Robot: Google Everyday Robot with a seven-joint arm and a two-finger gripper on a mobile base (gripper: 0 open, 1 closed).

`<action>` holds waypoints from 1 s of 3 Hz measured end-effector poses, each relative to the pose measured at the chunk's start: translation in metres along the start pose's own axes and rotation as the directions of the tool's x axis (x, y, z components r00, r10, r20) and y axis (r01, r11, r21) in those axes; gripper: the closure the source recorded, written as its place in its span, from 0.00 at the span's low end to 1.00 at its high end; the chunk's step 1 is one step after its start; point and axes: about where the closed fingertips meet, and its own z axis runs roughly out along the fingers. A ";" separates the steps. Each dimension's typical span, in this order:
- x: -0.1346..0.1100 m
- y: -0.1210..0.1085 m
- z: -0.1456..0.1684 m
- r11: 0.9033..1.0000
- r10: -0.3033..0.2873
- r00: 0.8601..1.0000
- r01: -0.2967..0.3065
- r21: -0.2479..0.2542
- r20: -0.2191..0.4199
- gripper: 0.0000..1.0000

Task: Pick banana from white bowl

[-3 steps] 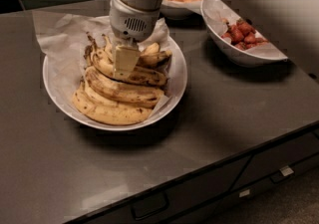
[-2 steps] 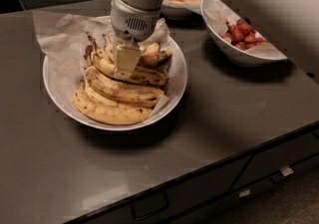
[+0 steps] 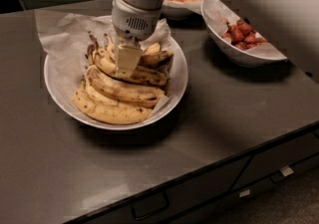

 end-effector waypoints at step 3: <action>-0.001 -0.006 0.000 1.000 -0.007 1.000 0.007 0.016 -0.005 0.49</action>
Offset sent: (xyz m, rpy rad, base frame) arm 0.0709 -0.0150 -0.0166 -0.0361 -0.2105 0.0203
